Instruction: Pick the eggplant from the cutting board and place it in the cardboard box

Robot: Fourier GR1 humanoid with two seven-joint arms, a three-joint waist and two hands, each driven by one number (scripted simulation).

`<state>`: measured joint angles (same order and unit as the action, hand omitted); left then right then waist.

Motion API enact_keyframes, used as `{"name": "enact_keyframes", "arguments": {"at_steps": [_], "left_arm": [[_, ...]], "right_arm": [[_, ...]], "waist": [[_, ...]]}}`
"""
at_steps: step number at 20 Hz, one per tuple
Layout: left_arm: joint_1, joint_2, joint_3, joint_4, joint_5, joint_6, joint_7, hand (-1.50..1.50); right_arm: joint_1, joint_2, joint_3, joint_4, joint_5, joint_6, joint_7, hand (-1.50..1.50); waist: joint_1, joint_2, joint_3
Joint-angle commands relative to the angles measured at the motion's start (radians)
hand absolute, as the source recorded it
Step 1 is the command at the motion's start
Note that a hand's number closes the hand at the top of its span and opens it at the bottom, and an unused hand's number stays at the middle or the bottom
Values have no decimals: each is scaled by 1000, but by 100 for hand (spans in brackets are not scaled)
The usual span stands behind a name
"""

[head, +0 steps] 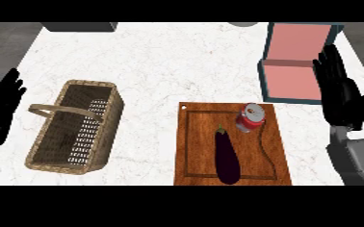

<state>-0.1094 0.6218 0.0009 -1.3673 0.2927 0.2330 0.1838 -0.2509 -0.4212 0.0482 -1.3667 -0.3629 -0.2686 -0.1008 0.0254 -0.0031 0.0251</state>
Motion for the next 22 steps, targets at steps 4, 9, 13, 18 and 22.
{"name": "enact_keyframes", "arguments": {"at_steps": [4,9,13,18,22], "left_arm": [[-83,-83,-153,-118,-47,-94,-96,0],[-95,-90,-196,-188,-30,-152,-97,0],[-83,-114,-248,-230,-35,-165,-100,0],[-34,-132,-302,-252,-60,-160,-111,0],[-39,-131,-300,-271,-57,-147,-96,0]], "right_arm": [[110,118,255,-2,226,-190,123,-150],[152,-80,357,95,507,-247,111,-150],[190,-134,501,106,760,-345,170,-150],[166,-182,596,12,999,-357,372,-150],[150,-197,650,-85,1116,-230,584,-150]], "waist": [[-57,2,-31],[-97,9,-58],[-91,-7,-48],[-93,-19,-48],[-101,-23,-48]]}}
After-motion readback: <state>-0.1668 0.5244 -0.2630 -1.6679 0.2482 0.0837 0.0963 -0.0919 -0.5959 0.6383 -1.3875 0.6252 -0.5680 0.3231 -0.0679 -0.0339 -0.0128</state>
